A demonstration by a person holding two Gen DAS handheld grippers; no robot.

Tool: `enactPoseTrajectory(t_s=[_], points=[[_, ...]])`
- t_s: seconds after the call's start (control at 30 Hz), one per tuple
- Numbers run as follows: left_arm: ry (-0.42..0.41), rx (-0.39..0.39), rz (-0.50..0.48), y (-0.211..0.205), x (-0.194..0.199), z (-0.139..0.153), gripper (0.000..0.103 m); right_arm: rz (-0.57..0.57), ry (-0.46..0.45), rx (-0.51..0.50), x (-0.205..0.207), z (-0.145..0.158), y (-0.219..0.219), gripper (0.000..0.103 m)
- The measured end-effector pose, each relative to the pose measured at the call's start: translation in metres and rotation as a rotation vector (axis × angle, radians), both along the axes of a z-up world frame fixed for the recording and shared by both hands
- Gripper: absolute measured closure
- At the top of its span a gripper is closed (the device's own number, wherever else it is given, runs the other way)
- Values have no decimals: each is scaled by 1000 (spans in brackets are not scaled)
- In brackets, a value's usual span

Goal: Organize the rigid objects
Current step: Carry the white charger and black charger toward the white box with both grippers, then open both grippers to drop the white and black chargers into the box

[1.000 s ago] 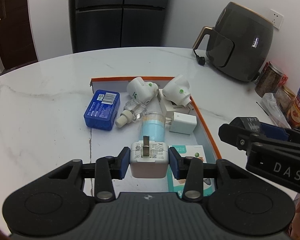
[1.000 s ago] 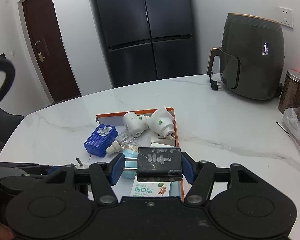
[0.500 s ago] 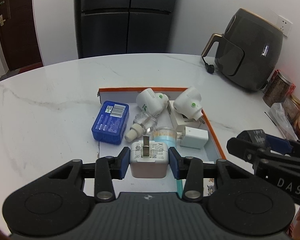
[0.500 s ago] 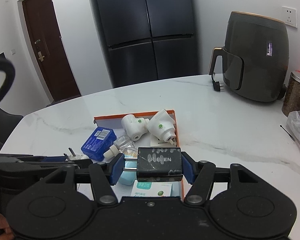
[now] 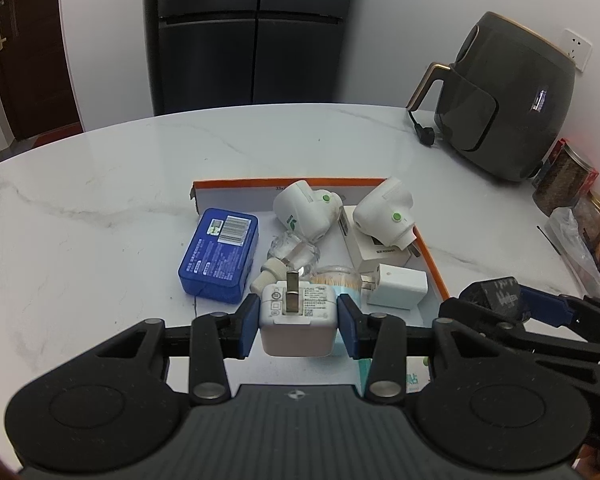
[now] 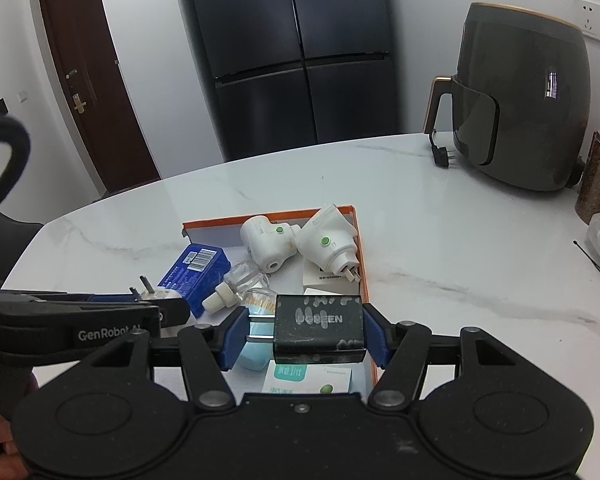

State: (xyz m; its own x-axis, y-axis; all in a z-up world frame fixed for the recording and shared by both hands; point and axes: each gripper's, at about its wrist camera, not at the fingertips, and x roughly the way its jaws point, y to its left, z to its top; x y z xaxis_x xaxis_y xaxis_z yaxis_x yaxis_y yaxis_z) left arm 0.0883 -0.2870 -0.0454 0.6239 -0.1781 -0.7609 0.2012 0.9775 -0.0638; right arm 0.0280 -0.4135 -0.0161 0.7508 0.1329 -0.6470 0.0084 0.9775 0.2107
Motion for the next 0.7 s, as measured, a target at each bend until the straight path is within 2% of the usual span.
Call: enactPoseTrajectory(t_s=[0.7], points=[[4, -22, -47, -19, 53, -3, 61, 29, 46, -7, 20, -16, 2, 30]])
